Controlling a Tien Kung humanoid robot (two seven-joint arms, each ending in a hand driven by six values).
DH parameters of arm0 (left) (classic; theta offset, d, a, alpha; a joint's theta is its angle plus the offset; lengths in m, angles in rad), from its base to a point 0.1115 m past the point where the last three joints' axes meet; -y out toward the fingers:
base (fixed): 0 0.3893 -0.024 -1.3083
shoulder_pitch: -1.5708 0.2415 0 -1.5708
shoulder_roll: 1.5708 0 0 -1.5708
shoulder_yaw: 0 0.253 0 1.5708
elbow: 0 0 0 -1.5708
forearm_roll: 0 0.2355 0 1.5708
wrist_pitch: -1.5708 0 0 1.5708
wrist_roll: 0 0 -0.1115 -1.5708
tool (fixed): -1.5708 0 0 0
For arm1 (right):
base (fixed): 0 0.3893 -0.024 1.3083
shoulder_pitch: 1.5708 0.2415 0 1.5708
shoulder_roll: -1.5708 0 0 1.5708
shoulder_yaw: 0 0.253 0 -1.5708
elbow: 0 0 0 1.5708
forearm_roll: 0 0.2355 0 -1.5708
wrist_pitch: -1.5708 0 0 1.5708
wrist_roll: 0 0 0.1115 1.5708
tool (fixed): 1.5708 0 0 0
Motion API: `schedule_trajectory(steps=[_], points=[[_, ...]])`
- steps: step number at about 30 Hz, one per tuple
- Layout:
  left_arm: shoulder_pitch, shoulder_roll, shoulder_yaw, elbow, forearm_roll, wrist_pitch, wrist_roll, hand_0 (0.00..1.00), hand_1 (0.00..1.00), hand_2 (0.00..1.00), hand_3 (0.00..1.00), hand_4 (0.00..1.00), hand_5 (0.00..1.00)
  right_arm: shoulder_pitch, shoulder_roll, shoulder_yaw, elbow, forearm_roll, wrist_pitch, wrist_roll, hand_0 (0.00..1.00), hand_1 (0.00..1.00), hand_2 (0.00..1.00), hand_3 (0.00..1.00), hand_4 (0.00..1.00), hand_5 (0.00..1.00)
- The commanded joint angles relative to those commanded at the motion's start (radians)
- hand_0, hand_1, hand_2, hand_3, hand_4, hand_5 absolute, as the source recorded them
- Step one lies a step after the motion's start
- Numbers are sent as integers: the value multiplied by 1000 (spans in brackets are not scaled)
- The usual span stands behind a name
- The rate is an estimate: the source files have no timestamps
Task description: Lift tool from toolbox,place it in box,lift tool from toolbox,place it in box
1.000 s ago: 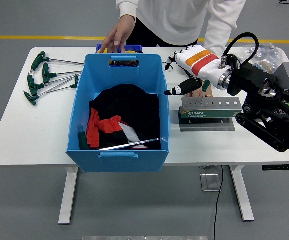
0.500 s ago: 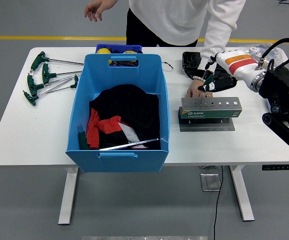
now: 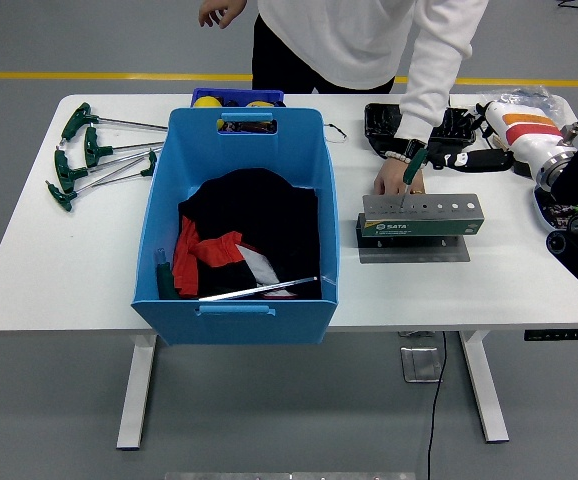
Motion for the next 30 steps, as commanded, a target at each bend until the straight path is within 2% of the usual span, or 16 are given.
schedule_trajectory(steps=[2,3,8,9,12,14,15,20,21,26,27,30], points=[[0,0,-3,0,4,-1,2,793,772,805,712,748,634,2,-1,-11,8,-25,-7,44,547,549,641,783,998,735],[-1,-1,-4,0,5,-1,2,792,770,804,713,748,635,4,0,-18,11,-38,-11,67,682,659,729,800,998,723],[-3,-1,-7,0,9,-1,4,792,770,804,713,748,635,45,7,-86,14,-90,-34,170,682,659,729,800,998,723],[-4,-1,-8,-1,10,-1,5,792,769,802,713,748,634,57,10,-103,12,-101,-34,185,746,694,745,773,998,716],[-9,0,-13,-2,20,0,7,792,769,802,713,748,634,101,32,-168,-12,-124,-33,227,746,694,745,773,998,716],[-10,0,-14,-2,22,2,8,792,769,802,713,748,634,131,52,-210,-37,-129,-21,247,746,694,745,773,998,716],[-11,1,-14,-3,22,3,8,792,767,801,713,748,633,149,64,-235,-53,-131,-13,256,801,705,739,606,998,717],[-17,3,-9,-5,18,8,4,792,767,801,713,748,633,218,122,-344,-143,-133,5,292,801,705,739,606,998,717],[-19,3,-9,-5,18,9,3,792,763,798,713,748,634,229,135,-362,-164,-133,7,298,824,708,731,550,998,729],[-26,5,-7,-6,18,12,1,792,763,798,713,748,634,274,187,-430,-261,-128,8,322,824,708,731,550,998,729],[-28,5,-7,-6,18,12,0,794,762,799,713,748,634,282,193,-441,-277,-129,9,324,827,686,683,452,998,734],[-30,6,-6,-6,18,13,-1,794,762,799,713,748,634,297,205,-470,-309,-126,9,331,827,686,683,452,998,734]])
